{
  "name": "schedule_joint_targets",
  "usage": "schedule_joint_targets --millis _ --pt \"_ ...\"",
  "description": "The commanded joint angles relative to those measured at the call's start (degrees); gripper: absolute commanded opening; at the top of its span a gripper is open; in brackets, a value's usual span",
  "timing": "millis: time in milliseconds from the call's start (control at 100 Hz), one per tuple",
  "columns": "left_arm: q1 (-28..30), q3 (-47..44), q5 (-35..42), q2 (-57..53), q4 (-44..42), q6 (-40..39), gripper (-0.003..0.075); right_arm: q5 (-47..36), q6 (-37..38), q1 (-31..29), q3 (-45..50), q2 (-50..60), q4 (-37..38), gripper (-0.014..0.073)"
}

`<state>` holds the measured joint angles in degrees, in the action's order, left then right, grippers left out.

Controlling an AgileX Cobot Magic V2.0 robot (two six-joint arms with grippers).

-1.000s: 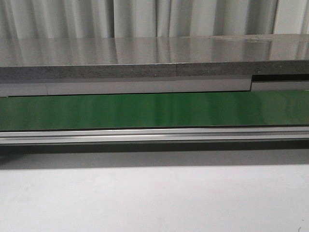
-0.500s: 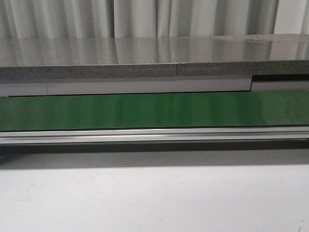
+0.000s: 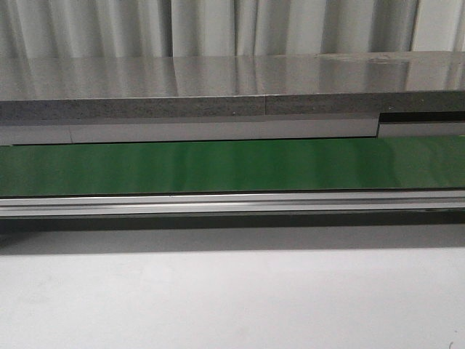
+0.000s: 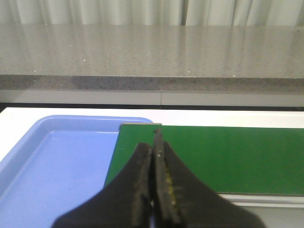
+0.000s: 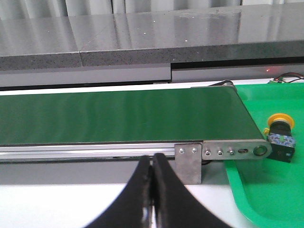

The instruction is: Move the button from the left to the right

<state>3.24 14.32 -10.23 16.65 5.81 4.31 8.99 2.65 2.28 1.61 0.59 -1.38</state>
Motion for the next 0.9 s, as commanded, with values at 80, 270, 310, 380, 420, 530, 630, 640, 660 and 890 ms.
schedule_joint_targets --millis 80,270,310,380,420,530,630,640,660,890 --pt "-0.4 1.49 6.01 0.27 0.49 -0.06 -0.002 -5.09 0.04 0.21 -0.88 1.1 0.37 -0.0067" --pt "-0.5 -1.26 6.13 -2.4 -1.41 -1.2 -0.002 -5.09 0.04 0.21 -0.88 1.1 0.37 -0.0067" --pt "-0.5 -2.42 6.13 -3.48 -2.69 -2.57 -0.002 -5.09 0.04 0.21 -0.88 1.1 0.37 -0.0067" --pt "-0.65 -4.56 6.13 -5.49 -5.29 -6.15 -0.002 -5.09 0.04 0.21 -0.88 1.1 0.37 -0.0067" --pt "-0.79 -5.87 6.13 -6.88 -6.78 -8.39 -0.002 -5.09 0.04 0.21 -0.88 1.1 0.37 -0.0067" --pt "-2.24 -8.76 6.13 -10.95 -7.91 -10.12 -0.002 -5.09 0.04 0.21 -0.88 1.1 0.37 -0.0067" --pt "-3.0 -11.13 6.13 -14.81 -7.91 -10.12 -0.002 -5.09 0.04 0.21 -0.88 1.1 0.37 -0.0067" --pt "-3.0 -11.27 6.13 -15.02 -7.91 -10.12 -0.002 -5.09 0.04 0.21 -0.88 1.1 0.37 -0.0067" --pt "-3.05 -11.65 6.13 -15.66 -7.91 -10.12 -0.002 -5.09 0.04 0.21 -0.88 1.1 0.37 -0.0067" --pt "-2.94 -15.23 8.59 -18.74 -7.8 -10.26 -0.002 -5.09 0.04 0.21 -0.88 1.1 0.37 -0.0067"
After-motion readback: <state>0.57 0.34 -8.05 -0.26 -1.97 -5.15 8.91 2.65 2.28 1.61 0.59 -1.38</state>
